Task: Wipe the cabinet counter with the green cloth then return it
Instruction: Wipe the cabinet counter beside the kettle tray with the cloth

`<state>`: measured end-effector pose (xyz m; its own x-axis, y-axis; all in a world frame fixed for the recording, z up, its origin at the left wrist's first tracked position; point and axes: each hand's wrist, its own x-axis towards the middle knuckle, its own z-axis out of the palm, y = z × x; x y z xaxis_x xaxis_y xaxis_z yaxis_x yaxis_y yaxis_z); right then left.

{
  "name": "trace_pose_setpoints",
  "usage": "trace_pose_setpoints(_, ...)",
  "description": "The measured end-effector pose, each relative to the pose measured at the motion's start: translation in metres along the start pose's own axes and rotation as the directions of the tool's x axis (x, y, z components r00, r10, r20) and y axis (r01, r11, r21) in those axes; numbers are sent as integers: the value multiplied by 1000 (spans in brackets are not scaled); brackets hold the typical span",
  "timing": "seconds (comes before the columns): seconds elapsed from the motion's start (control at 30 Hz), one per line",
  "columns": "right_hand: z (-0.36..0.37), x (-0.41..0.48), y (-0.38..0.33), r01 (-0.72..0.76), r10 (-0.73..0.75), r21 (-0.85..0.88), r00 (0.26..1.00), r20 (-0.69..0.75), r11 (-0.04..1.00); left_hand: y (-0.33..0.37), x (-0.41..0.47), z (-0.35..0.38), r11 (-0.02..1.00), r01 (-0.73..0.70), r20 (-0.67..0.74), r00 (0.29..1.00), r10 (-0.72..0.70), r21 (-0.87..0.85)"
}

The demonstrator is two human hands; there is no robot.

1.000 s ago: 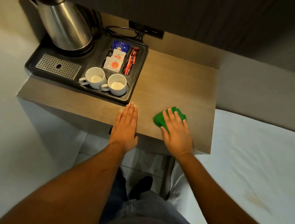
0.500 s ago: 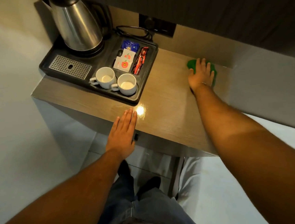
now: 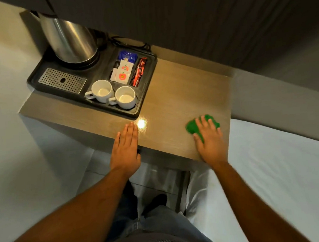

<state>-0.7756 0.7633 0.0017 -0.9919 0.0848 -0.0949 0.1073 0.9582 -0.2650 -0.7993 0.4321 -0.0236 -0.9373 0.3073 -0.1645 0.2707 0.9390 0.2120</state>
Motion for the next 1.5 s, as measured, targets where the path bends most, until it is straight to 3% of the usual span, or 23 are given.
trace_pose_setpoints(0.13,-13,87,53,-206,205,-3,976,-71,979,2,0,2,999,14,11,1000,-14,35)
trace_pose_setpoints(0.27,-24,158,45,-334,334,20,942,16,942,1,-1,0,999,10,26,1000,-11,51)
trace_pose_setpoints(0.43,-8,91,-45,-55,54,30,998,42,998,4,0,-2,1000,17,8,1000,-17,22)
trace_pose_setpoints(0.53,12,15,-94,115,-115,12,976,184,993,6,3,-3,999,41,-3,999,-41,-27)
trace_pose_setpoints(0.6,25,-19,-103,187,-176,-38,964,201,982,7,5,-7,997,57,-5,998,-58,-54)
trace_pose_setpoints(0.73,36,-48,-103,157,-150,-53,981,120,986,7,9,-18,993,17,-16,1000,-19,-115)
trace_pose_setpoints(0.9,31,-60,-112,123,-128,83,991,47,989,-1,9,-28,982,-139,-94,987,127,-129)
trace_pose_setpoints(1.03,8,-40,-138,148,-142,160,989,-49,976,-9,5,-37,977,-146,-151,981,122,-157)
trace_pose_setpoints(1.17,-5,-12,-188,260,-239,282,965,-107,923,-24,-6,-50,985,-52,-206,978,17,-167)
trace_pose_setpoints(1.27,0,2,-230,384,-367,321,923,-114,866,-39,-30,-62,976,95,-243,960,-142,-194)
trace_pose_setpoints(1.5,24,-10,-331,567,-582,354,810,-72,744,-99,-137,-75,854,518,-184,836,-516,-42)
